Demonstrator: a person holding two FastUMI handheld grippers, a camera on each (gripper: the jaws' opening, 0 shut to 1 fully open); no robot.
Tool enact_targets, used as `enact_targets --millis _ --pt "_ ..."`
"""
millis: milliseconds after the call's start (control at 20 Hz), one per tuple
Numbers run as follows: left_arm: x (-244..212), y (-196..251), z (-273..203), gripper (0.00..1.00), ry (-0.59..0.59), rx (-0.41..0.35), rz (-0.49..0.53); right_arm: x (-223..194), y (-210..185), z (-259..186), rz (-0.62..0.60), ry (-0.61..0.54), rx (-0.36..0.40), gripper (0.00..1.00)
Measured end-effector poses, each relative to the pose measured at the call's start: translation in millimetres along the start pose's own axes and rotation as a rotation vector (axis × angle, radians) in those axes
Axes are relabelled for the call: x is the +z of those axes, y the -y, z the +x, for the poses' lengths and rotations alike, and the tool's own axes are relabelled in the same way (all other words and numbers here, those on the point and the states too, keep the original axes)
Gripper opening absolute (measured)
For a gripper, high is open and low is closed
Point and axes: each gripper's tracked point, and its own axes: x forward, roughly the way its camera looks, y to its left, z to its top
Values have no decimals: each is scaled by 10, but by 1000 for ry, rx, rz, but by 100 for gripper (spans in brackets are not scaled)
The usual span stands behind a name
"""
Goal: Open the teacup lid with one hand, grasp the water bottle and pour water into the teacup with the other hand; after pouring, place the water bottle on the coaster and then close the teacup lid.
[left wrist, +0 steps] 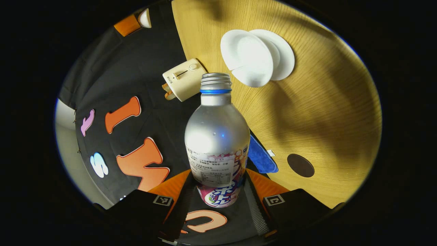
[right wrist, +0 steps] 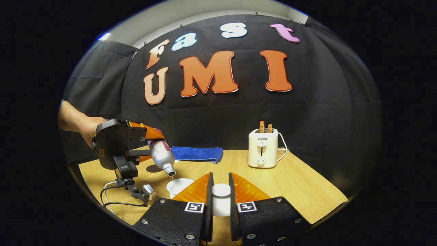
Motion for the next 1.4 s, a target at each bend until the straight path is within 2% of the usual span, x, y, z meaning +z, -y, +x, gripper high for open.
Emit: enact_targets --millis 150,300,600,900,1100,1200,1300,1400 --pt "-9 -57 -2 82 7 36 -68 36 -72 29 -12 -4 1 21" --pt "-4 -138 -37 82 44 90 -216 84 -134 73 -15 -3 -1 21" --pt "-366 -353 -120 82 40 233 -681 98 -287 160 -27 -17 -4 21" --pt "-915 -484 -193 81 9 364 -1055 228 -574 296 -64 -7 17 21" --pt "-1385 -392 -246 81 -38 435 -1414 235 -781 450 -71 -9 35 21" --pt "-1509 -287 -118 81 -53 438 -1554 215 -881 534 -78 -10 46 21" --pt "-1525 -141 38 81 -68 403 -1664 164 -973 623 -80 -17 61 21" --pt "-1416 5 166 81 -76 302 -1800 95 -1025 694 -88 -24 58 21"
